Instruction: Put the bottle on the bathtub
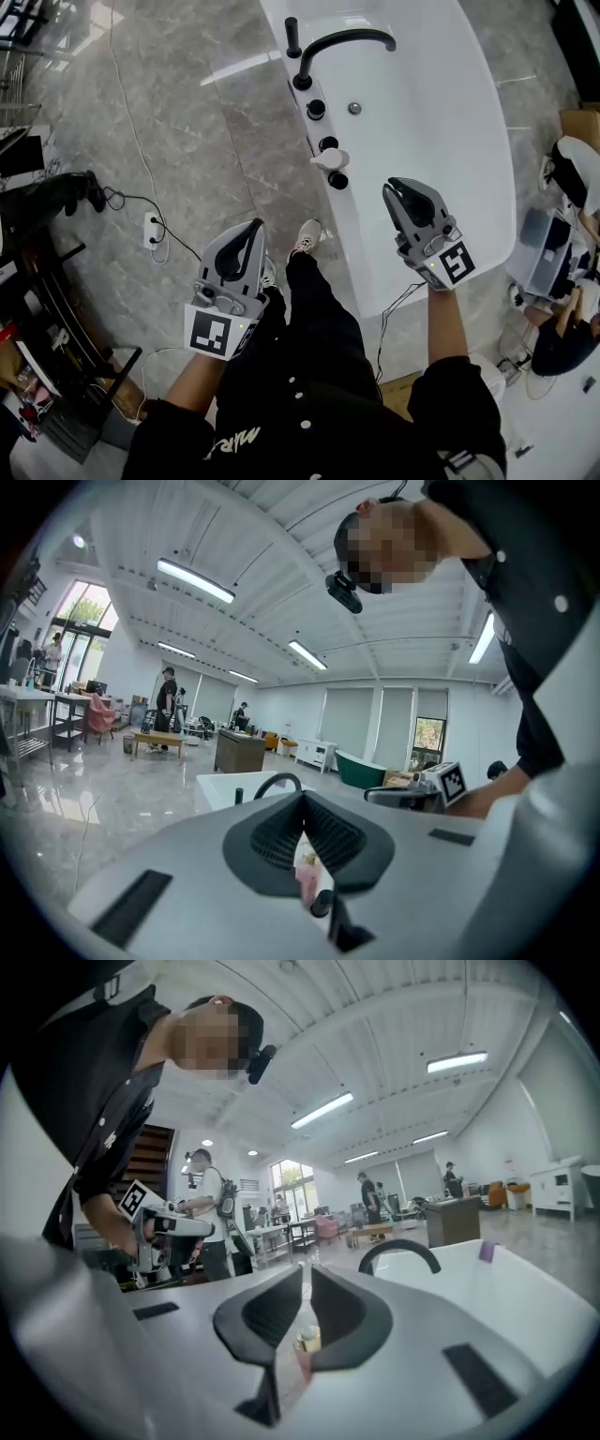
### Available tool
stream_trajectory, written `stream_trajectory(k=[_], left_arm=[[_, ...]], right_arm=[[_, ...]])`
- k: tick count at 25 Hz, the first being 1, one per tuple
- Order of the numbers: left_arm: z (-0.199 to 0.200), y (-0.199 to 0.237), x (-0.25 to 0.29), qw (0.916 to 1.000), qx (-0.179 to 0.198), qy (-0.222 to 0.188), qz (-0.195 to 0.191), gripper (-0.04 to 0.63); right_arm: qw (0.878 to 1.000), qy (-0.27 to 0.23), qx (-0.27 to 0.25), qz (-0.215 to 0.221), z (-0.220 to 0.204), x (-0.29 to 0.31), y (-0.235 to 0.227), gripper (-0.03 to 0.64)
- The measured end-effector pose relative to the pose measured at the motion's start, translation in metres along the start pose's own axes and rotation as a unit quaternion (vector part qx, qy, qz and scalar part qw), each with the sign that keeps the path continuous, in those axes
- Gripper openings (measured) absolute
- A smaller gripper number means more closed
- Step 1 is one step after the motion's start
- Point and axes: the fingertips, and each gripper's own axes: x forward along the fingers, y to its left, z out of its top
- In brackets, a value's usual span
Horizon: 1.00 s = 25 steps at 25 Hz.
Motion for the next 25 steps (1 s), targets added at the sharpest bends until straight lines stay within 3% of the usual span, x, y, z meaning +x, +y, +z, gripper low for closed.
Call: stream_trajectory(k=[2, 11, 18, 25], left_arm=[[0.013, -0.002, -0.010, 1.0000, 0.004, -0.007, 0.001, 0.009], [0.062, -0.004, -0.047, 0.9986, 0.028, -0.046, 0.003, 0.009], [0.116, -0.007, -0.089, 0.9919, 0.065, -0.108, 0.019, 0.009], [0.145, 0.005, -0.118, 0.9872, 0.055, -0.147, 0.030, 0.009]], right_arm=[[0.999, -0.001, 0.001, -0.033, 0.016, -0.008, 0.008, -0.011], [0.984, -0.012, -0.038, -0.172, 0.080, -0.037, 0.035, -0.009], [0.973, -0.089, -0.043, -0.207, 0.145, -0.070, 0.086, 0.002], [0.954, -0.122, -0.084, -0.259, 0.183, -0.100, 0.106, 0.002]])
